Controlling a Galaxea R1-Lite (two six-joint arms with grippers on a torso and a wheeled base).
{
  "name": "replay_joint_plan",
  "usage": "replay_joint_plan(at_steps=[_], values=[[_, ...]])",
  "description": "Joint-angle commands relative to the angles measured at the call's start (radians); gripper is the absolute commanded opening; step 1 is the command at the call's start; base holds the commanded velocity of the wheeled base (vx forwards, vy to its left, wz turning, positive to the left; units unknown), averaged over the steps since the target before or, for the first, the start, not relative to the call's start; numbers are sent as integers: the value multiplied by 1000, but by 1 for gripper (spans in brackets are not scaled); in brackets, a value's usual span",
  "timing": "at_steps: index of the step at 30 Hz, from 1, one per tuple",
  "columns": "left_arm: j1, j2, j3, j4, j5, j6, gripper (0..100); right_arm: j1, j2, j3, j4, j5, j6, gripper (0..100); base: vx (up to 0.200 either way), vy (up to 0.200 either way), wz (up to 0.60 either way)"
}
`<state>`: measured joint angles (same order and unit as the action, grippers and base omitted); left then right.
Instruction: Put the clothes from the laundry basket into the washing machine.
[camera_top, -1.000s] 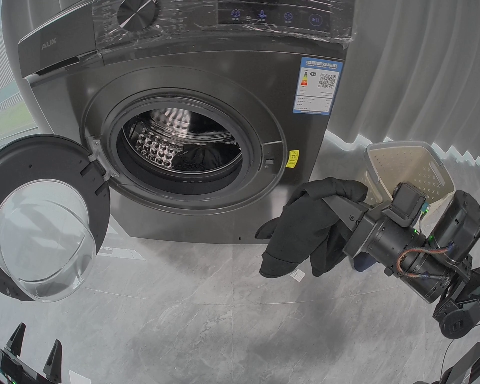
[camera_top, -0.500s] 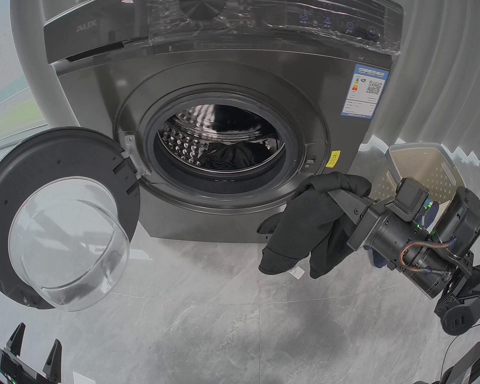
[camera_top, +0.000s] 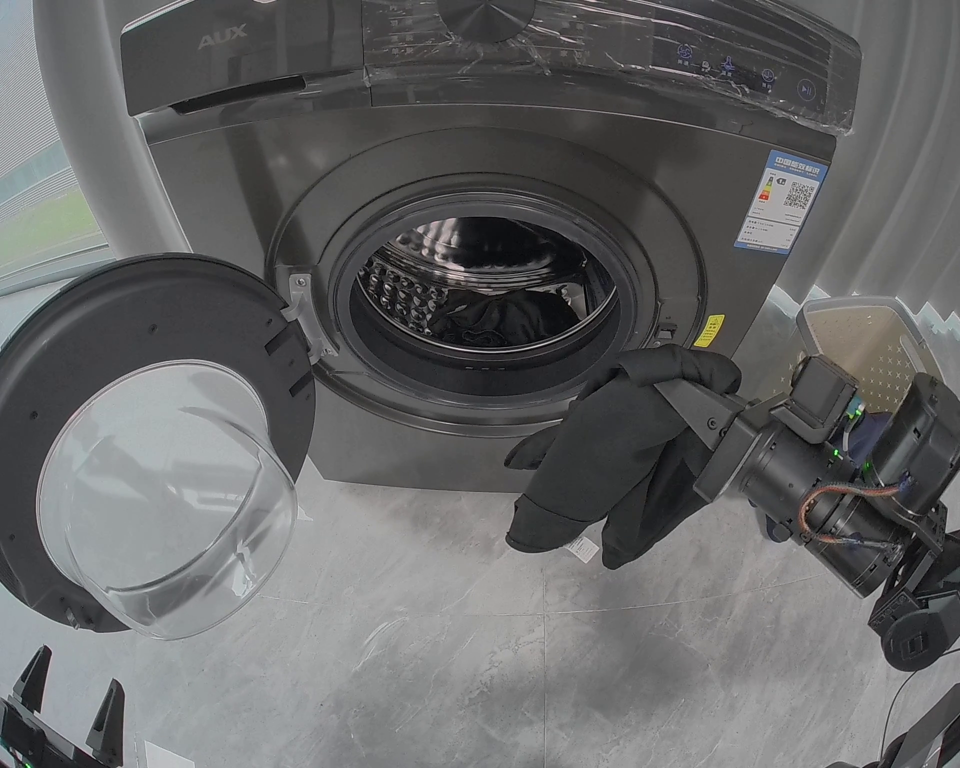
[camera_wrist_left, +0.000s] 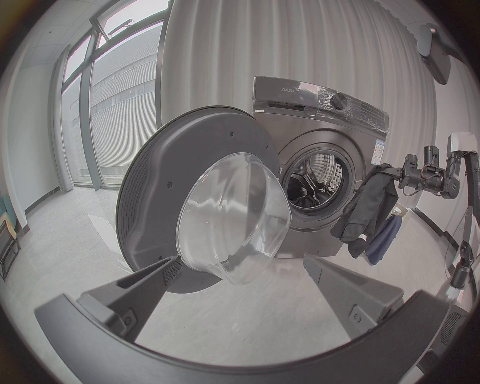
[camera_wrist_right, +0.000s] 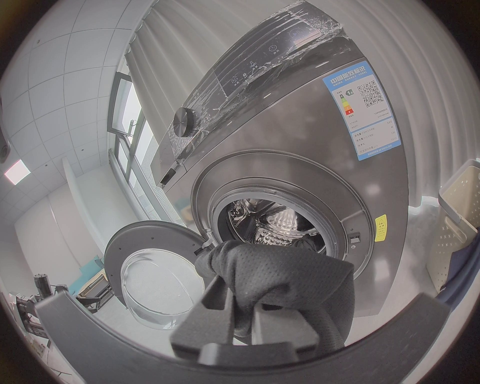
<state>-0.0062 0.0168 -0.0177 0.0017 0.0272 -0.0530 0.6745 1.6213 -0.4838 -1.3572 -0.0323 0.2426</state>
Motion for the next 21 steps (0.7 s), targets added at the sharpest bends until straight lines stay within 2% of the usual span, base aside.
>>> replay_joint_plan(at_steps=[1,21], values=[[0,-8,15,0,0,-1,100,0,3,-1,0,0,0,0,0,0,0],[0,-8,15,0,0,-2,100,13,6,7,0,0,1,0,0,0,0]])
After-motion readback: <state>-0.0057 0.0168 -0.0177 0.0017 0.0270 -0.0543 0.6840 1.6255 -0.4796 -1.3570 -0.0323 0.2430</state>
